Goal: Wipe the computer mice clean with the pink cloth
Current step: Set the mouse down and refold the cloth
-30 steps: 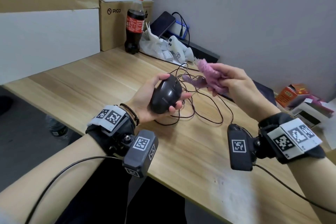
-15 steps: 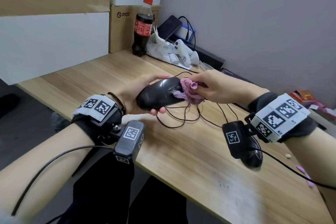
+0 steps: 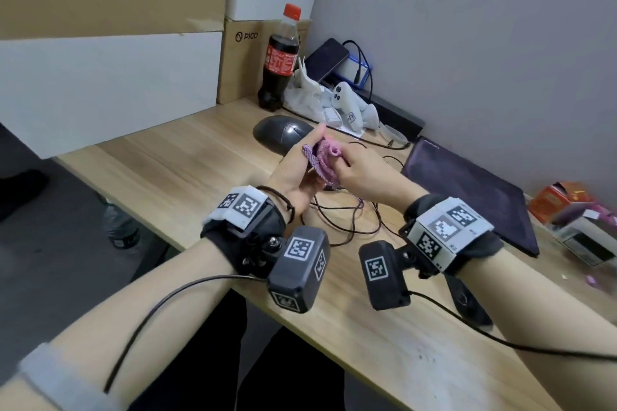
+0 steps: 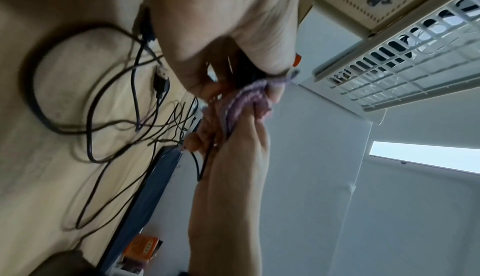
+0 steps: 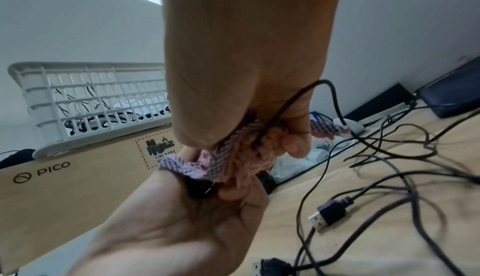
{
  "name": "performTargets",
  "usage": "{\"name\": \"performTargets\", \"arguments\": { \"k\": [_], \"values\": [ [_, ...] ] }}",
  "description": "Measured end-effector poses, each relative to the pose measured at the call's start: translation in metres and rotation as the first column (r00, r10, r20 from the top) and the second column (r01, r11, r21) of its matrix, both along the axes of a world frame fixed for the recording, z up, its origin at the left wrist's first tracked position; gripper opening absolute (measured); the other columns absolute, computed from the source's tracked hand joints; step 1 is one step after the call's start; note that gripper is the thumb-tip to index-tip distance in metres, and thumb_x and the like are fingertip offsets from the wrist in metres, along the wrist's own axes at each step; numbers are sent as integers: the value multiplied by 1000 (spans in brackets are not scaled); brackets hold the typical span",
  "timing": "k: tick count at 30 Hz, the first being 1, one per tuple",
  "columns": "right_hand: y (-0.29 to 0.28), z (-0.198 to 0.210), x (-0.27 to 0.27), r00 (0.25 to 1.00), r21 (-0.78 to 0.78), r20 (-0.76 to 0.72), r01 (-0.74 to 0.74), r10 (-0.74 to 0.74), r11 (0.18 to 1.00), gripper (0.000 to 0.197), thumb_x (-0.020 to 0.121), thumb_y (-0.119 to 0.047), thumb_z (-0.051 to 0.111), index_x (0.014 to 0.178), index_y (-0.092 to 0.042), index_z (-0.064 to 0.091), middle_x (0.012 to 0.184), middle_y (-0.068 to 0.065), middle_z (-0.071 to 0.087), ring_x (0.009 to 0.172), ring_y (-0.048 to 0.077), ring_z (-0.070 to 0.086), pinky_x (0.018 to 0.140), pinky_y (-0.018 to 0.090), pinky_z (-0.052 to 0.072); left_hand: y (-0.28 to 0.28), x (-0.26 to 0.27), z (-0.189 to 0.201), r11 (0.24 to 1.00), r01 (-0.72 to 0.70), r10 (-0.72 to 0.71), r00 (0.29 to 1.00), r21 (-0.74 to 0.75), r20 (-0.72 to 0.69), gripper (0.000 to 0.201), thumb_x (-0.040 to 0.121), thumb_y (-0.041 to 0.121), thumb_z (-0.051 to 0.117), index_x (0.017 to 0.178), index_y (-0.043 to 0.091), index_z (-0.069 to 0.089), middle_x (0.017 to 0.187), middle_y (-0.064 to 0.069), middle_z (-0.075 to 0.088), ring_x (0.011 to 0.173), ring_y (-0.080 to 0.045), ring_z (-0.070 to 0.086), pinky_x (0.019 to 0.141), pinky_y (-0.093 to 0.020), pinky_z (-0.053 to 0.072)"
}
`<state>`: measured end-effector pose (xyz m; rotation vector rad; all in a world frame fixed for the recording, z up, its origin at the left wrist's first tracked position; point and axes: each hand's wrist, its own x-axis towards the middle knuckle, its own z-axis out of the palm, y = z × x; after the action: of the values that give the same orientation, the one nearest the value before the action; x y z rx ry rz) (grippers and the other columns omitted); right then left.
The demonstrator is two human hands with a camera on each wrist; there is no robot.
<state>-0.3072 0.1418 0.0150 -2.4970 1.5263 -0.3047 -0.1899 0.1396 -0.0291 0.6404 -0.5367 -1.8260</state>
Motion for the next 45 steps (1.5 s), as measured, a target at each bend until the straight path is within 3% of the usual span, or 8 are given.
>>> {"name": "performTargets", "arguments": {
  "k": [2,4,8,10,15,23,36,45],
  "values": [
    [-1,-6,-1,999,32,-38,1,0,999,24,98,-13,38,78,-19,51,78,-2,56,71,22,50,61,31,34,-8,4,-4,999,-24,24,1000,45,-7,34,94,38,59,77,10,69,78,-6,69,73,-17,65,77,-33,54],
    [1,-12,-1,996,38,-91,-6,10,999,19,94,-10,40,85,-8,57,82,6,63,67,21,50,58,33,35,-17,11,-7,987,-109,106,994,116,37,40,94,33,60,61,11,65,71,-3,62,59,-12,55,63,-23,47],
    [2,-14,-5,997,66,-68,-31,35,997,15,90,-4,42,78,-4,51,76,8,57,59,8,43,52,27,31,-30,23,-10,978,-143,113,975,151,193,30,94,34,59,71,15,53,71,1,57,43,-5,36,43,-14,25],
    [2,-13,-9,996,60,-86,-30,35,998,16,89,-3,41,75,-6,49,73,4,53,58,6,41,50,20,28,-38,32,-8,974,-133,103,981,186,162,28,94,34,58,73,16,51,71,3,57,47,-5,34,45,-12,25],
    [-1,-6,-11,979,44,-204,1,8,999,21,93,-12,40,75,-11,50,74,2,52,61,12,42,51,27,27,-55,56,-9,959,-193,157,971,207,179,27,93,33,58,75,14,52,64,3,58,51,-5,34,48,-12,26],
    [-4,-3,-21,979,63,-204,-1,13,998,20,91,-14,38,78,-8,52,82,11,62,75,30,57,63,39,45,-78,97,-11,966,-223,183,949,134,256,26,96,31,51,79,10,49,64,0,58,42,-9,39,38,-16,31],
    [7,3,-82,959,22,-248,147,-137,989,24,95,-17,38,74,-15,49,71,3,54,62,20,48,55,33,36,-104,114,-32,956,-162,114,973,243,200,34,93,37,54,110,17,33,65,-1,59,40,-14,46,42,-15,40],
    [17,16,-107,958,-10,-206,200,-198,980,26,97,-21,37,83,-14,56,75,6,64,71,26,64,62,42,51,-102,108,-25,953,-138,92,980,269,176,33,95,42,50,111,18,34,58,-1,56,36,-17,53,42,-18,47]
  ]
}}
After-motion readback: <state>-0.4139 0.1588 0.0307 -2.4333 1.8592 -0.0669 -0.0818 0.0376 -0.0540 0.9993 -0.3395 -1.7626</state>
